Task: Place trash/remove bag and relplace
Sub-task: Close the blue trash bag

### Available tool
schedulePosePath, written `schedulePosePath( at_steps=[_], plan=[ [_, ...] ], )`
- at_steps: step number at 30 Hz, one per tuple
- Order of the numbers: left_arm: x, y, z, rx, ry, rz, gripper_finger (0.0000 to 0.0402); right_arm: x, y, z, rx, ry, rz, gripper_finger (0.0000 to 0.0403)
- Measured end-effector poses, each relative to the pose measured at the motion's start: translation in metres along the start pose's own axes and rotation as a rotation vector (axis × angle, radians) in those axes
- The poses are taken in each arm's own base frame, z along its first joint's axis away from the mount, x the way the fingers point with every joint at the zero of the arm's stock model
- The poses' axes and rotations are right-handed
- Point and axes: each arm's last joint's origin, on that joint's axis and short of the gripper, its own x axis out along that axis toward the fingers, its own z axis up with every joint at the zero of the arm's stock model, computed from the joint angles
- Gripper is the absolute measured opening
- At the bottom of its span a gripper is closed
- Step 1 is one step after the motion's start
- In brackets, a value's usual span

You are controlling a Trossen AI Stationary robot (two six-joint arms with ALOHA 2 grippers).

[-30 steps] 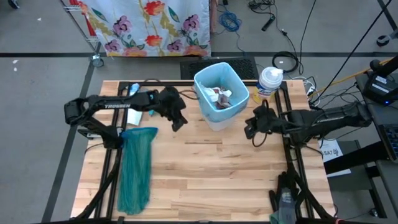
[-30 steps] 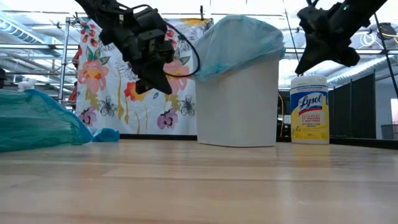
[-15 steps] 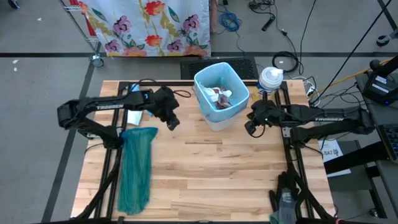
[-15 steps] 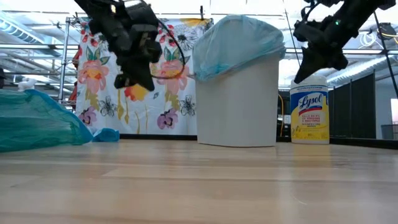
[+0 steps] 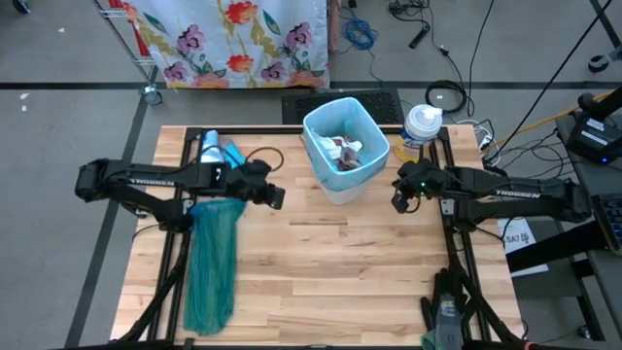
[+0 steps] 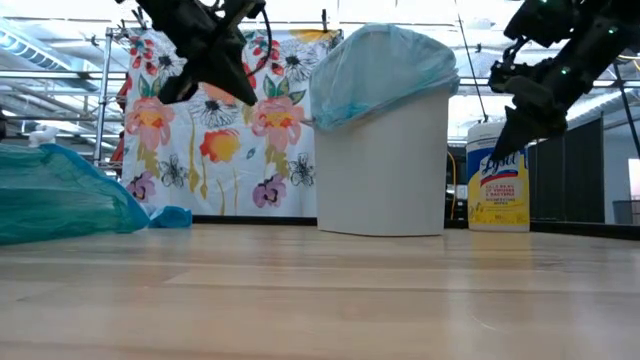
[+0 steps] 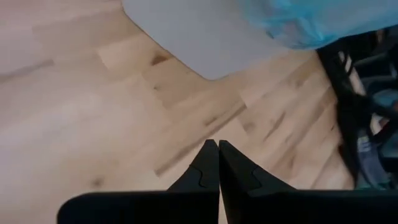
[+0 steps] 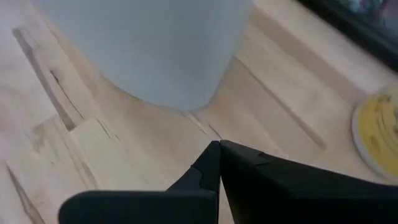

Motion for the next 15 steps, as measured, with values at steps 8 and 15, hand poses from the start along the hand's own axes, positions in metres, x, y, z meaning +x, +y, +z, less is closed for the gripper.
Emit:
schedulePosePath(
  at_steps=[8, 15],
  plan=[
    [0.006, -0.017, -0.020, -0.067, -0.048, -0.023, 0.0000, 0.003, -0.001, 0.008, -0.052, -0.132, 0.025, 0.0000],
    [0.017, -0.018, -0.022, -0.062, -0.044, -0.005, 0.0000, 0.015, 0.012, 0.007, -0.164, -0.165, 0.362, 0.0000]
  ],
)
